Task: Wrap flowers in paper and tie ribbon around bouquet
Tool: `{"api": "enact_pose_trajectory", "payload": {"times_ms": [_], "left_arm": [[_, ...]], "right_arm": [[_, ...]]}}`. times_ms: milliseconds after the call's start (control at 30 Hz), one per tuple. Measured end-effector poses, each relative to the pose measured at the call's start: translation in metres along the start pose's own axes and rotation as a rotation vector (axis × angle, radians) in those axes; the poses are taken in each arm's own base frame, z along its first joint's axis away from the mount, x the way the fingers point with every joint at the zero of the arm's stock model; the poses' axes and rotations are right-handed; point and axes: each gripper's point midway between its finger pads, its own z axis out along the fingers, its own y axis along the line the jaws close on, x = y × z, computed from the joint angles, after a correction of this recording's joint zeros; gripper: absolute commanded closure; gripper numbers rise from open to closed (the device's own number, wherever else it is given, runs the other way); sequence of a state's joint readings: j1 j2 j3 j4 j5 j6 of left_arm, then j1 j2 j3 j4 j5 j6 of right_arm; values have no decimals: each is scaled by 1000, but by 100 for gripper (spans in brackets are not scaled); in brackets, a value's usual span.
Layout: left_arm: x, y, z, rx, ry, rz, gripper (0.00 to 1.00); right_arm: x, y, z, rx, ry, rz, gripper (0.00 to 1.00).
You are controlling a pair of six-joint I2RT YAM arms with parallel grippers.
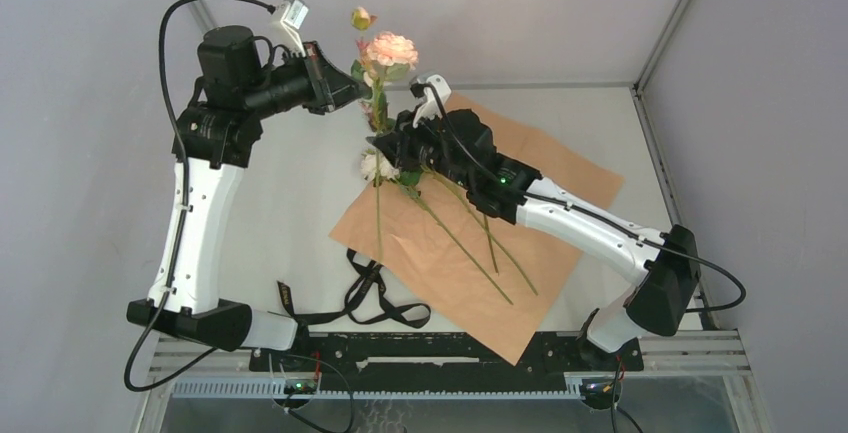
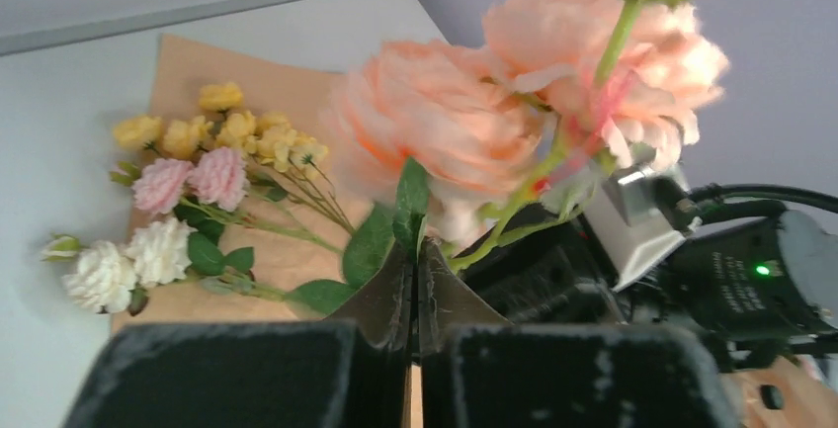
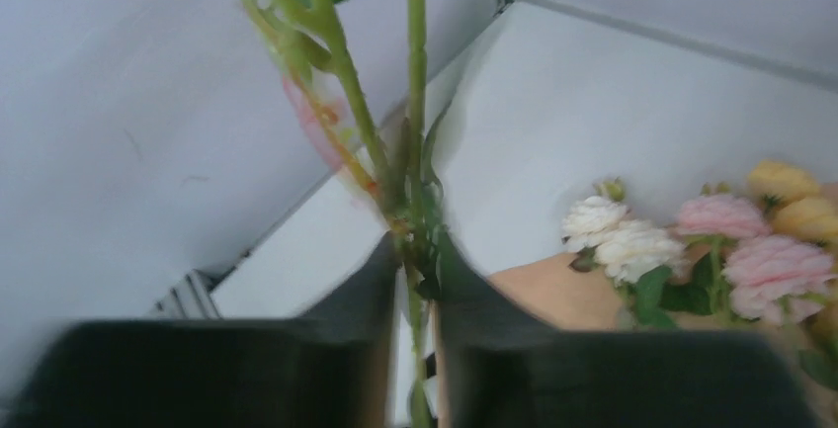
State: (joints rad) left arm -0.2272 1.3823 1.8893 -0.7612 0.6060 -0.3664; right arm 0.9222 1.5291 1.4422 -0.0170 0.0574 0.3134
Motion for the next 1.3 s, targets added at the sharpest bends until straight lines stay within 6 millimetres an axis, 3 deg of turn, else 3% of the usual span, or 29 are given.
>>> {"api": "enact_pose_trajectory", "payload": {"times_ms": [100, 133, 200, 233, 300, 433, 500, 567, 667, 733, 767, 867, 933, 1033, 1100, 1200, 1300], "left_arm": [[3, -6, 0, 27, 14, -37, 100], [4, -8, 0, 37, 20, -49, 91], [6, -11, 0, 55, 31, -59, 37], [8, -10, 1, 60, 35, -49, 24], [19, -3, 2, 50, 54, -36, 11], [56, 43, 1, -77, 127, 14, 6], [83, 82, 0, -196, 191, 49, 6], [115, 121, -1, -311, 274, 61, 6], [173, 175, -9, -449, 442, 4, 3], [207, 205, -16, -512, 540, -79, 2], [220, 215, -20, -535, 573, -117, 2], [262, 239, -37, -600, 654, -260, 1], [280, 244, -45, -625, 662, -363, 1], [303, 246, -51, -665, 647, -531, 0], [314, 247, -52, -692, 637, -603, 0], [336, 245, -53, -732, 627, -707, 3], [359, 244, -53, -766, 630, -799, 6]], "right_arm": [[1, -3, 3, -11, 7, 18, 100], [1, -5, 3, -24, 14, 31, 100], [-1, -13, 1, -35, 25, 41, 100], [-1, -21, -2, -31, 35, 45, 100], [2, -59, -13, 27, 92, 64, 100], [21, -158, -48, 245, 253, 86, 100], [39, -194, -68, 338, 361, 92, 100], [63, -214, -80, 386, 489, 93, 100], [100, -233, -77, 413, 662, 87, 79], [126, -250, -64, 434, 750, 85, 53], [137, -259, -58, 450, 781, 89, 45], [163, -287, -41, 523, 851, 97, 28], [169, -304, -34, 596, 862, 91, 25], [164, -314, -41, 697, 851, 43, 27], [154, -307, -50, 739, 816, 6, 29], [156, -257, -65, 660, 762, -32, 33], [176, -173, -73, 459, 750, -72, 39]]}}
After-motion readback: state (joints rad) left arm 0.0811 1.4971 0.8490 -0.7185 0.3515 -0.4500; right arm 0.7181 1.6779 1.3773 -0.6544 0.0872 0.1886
